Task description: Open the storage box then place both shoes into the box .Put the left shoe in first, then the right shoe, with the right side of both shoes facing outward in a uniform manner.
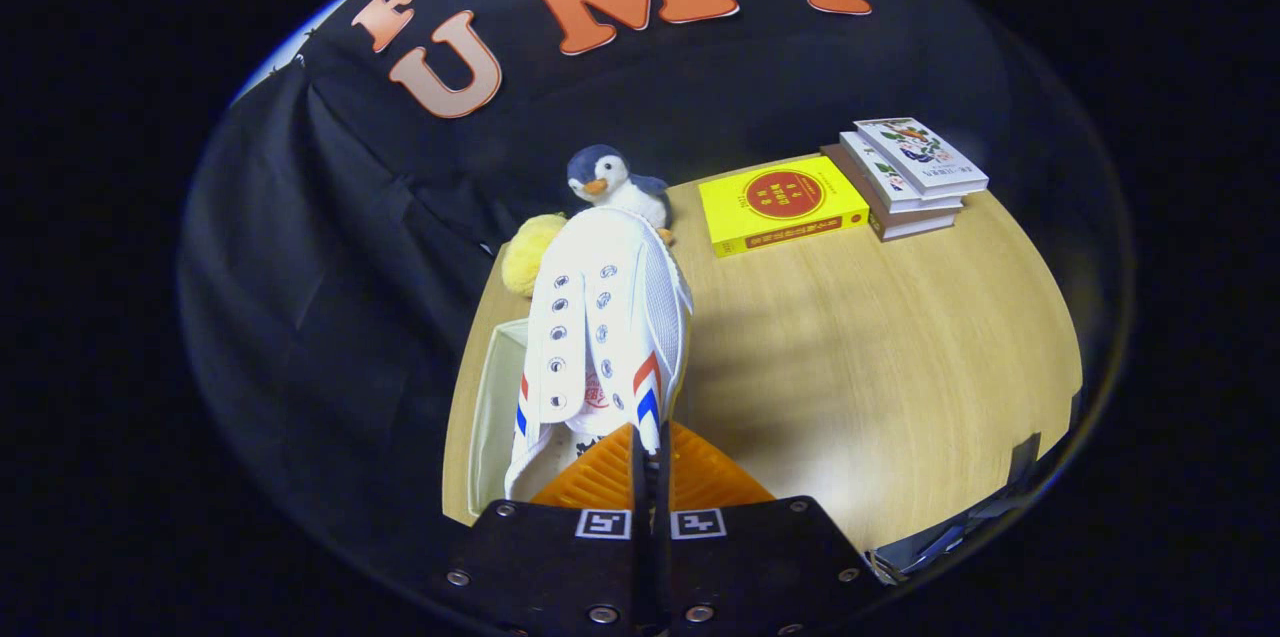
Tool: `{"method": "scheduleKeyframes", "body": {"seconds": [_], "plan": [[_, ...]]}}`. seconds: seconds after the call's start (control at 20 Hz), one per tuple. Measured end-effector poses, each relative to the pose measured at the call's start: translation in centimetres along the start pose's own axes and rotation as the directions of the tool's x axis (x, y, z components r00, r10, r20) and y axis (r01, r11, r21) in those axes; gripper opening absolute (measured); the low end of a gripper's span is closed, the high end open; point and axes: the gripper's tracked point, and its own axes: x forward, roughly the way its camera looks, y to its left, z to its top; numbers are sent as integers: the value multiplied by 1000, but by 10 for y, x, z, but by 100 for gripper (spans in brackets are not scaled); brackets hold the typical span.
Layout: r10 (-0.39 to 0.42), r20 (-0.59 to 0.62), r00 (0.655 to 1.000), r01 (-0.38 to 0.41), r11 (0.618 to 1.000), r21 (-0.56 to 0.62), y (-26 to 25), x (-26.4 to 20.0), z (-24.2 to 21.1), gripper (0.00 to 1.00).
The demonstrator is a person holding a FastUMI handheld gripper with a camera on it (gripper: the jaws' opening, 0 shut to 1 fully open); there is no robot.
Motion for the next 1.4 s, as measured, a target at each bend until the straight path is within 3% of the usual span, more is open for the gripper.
{"method": "scheduleKeyframes", "body": {"seconds": [0.2, 0.7, 0.85, 0.95, 1.1, 1.2, 1.35, 1.4], "plan": [[-13, -37, 999, 12, 999, -32, 31, 22, -23, 0], [-218, -105, 970, 204, 970, -134, 14, 82, -73, 0], [-237, -144, 961, 218, 966, -138, 13, 95, -86, 1], [-233, -144, 962, 212, 966, -149, 20, 95, -87, 7], [-229, -63, 971, 212, 956, -205, 33, 77, -57, 33], [-193, -5, 981, 188, 962, -200, 42, 60, -31, 63], [-150, 89, 985, 164, 970, -177, 40, 22, 7, 93], [-142, 122, 982, 161, 972, -169, 36, 8, 17, 96]]}}
